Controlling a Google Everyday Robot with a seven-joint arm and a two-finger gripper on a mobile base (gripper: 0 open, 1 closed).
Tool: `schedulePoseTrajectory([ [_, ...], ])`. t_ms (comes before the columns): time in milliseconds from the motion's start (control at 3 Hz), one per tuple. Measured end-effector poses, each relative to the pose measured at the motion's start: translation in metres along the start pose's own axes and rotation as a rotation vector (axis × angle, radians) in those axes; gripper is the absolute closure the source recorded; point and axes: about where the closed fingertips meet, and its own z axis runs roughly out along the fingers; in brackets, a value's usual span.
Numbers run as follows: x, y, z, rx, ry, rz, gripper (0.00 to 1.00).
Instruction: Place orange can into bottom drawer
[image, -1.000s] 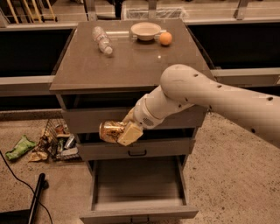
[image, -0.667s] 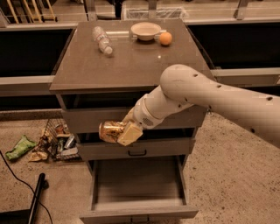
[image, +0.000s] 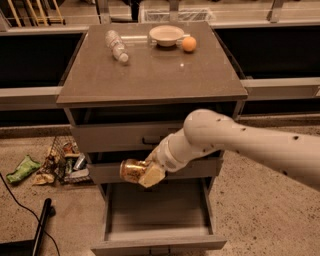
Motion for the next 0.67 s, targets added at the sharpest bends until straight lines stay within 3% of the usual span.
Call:
schedulePoseTrajectory([
  [667,0.078,0.025,0.077,0.036,-0.056,0.110,1.00],
])
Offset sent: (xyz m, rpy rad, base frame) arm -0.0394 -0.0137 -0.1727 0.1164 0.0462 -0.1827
